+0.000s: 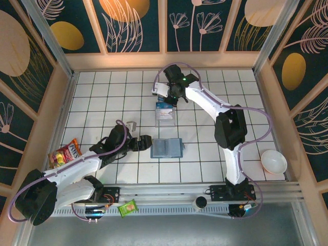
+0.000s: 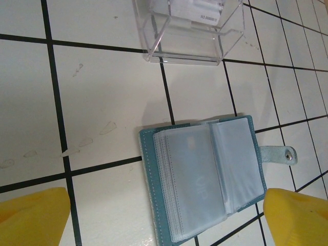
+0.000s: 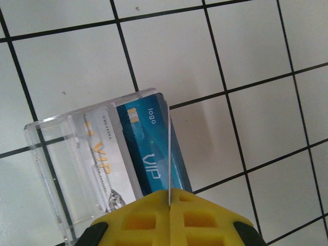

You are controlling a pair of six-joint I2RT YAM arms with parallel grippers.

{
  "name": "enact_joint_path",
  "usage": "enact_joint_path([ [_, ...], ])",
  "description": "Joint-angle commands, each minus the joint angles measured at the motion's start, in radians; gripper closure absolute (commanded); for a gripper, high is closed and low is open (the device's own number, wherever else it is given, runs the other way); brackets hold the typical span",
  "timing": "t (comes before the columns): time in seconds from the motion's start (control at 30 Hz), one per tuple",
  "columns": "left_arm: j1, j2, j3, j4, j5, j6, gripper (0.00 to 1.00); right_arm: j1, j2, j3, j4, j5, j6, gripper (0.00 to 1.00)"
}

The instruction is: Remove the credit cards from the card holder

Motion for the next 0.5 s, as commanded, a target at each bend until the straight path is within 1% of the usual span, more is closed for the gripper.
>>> enact_joint_path([
  [0.0,0.014,0.003,-0.002,-0.024,0.002,-0.016,0.04,0.009,0.024,-0.003,0.02,0.013,-0.039,1.0],
  [0.47,0.026,0.022,-0.012,-0.026,0.006,-0.029,0.04,0.032,0.036,-0.043,0.037,0.023,-0.075,1.0],
])
